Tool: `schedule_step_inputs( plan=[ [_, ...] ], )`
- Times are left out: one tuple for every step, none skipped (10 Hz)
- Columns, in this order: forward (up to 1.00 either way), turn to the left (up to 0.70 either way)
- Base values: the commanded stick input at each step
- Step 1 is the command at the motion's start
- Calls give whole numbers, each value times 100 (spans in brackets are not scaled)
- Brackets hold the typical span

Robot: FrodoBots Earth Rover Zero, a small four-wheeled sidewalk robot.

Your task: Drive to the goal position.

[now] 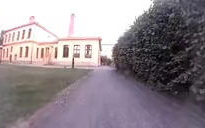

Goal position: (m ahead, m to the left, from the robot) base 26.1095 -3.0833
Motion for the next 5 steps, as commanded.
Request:
schedule_step_inputs(
  plan=[
    [50, -1],
    [50, -1],
    [50, -1],
    [50, -1],
    [50, -1]
  ],
)
